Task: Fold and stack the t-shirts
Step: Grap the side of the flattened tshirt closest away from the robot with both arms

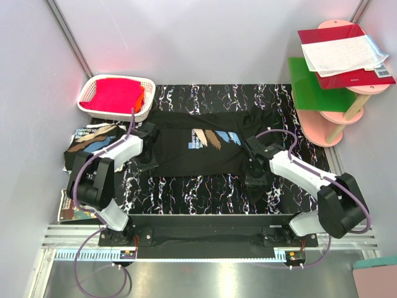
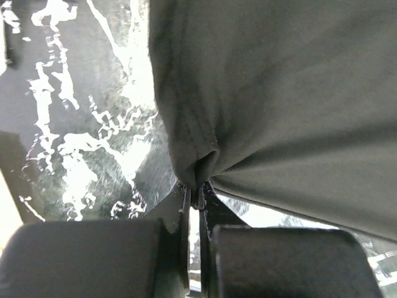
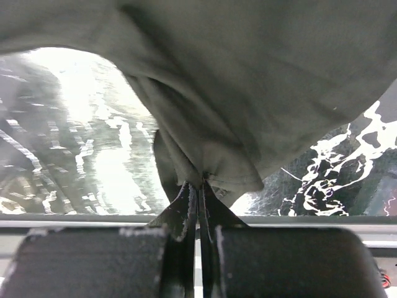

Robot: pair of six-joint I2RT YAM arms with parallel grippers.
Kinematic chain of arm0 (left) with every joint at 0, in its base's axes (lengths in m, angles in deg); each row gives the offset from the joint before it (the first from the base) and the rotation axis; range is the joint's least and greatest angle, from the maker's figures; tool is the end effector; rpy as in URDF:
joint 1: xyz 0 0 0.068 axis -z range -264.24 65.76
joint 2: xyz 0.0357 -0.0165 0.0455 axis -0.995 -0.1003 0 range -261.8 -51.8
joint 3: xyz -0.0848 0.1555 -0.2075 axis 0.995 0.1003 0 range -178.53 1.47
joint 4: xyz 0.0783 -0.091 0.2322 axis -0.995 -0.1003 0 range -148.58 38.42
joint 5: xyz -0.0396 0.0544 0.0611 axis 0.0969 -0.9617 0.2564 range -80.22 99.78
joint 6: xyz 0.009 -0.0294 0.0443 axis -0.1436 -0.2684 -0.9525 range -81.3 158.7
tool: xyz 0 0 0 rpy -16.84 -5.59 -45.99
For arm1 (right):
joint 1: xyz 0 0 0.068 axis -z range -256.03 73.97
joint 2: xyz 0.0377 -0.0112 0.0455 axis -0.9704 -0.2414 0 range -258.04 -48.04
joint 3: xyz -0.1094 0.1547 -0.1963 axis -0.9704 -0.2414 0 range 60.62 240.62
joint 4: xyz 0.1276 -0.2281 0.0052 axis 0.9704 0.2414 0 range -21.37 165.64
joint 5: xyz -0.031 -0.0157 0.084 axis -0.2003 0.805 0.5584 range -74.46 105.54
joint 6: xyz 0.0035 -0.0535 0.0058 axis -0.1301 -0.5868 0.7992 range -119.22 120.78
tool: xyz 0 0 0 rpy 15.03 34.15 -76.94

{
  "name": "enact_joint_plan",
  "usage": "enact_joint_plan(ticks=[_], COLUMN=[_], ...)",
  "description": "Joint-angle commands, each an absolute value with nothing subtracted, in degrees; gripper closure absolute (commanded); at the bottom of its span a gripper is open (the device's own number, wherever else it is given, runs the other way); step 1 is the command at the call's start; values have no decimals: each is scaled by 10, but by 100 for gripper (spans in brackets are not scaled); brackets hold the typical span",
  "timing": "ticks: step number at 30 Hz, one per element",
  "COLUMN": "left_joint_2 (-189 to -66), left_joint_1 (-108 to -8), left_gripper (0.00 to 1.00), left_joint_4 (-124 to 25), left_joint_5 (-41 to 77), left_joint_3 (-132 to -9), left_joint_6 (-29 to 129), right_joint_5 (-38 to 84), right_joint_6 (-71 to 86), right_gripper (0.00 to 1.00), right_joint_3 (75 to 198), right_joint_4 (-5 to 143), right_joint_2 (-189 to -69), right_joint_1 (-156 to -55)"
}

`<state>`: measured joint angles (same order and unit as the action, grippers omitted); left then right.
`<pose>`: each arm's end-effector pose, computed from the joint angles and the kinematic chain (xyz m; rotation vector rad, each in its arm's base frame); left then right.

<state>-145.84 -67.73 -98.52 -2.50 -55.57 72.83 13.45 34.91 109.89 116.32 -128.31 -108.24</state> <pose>0.2723 -0.0729 0.1692 -0.4677 2.9094 0.2196 0.2018 0.1256 0.1915 0.0548 2.9537 0.1150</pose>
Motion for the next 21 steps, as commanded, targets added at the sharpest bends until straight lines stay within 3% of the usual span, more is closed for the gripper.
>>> enact_joint_plan(ticks=[1, 9, 21], left_joint_2=[-1409, -1412, -1500], left_joint_1=[-682, -682, -697], left_gripper=[100, 100, 100], left_joint_4=[-1022, -1054, -1097], left_joint_5=[-50, -58, -99], left_joint_3=[-578, -658, -792], left_joint_6=[725, 720, 713], right_joint_5=[119, 58, -129], right_joint_6=[336, 303, 255], right_gripper=[100, 100, 100], right_joint_3=[1150, 1216, 1348], right_joint_4=[1191, 1214, 1236], right_joint_2=[-1260, -1298, -1396], right_joint_1=[-1085, -1085, -1085])
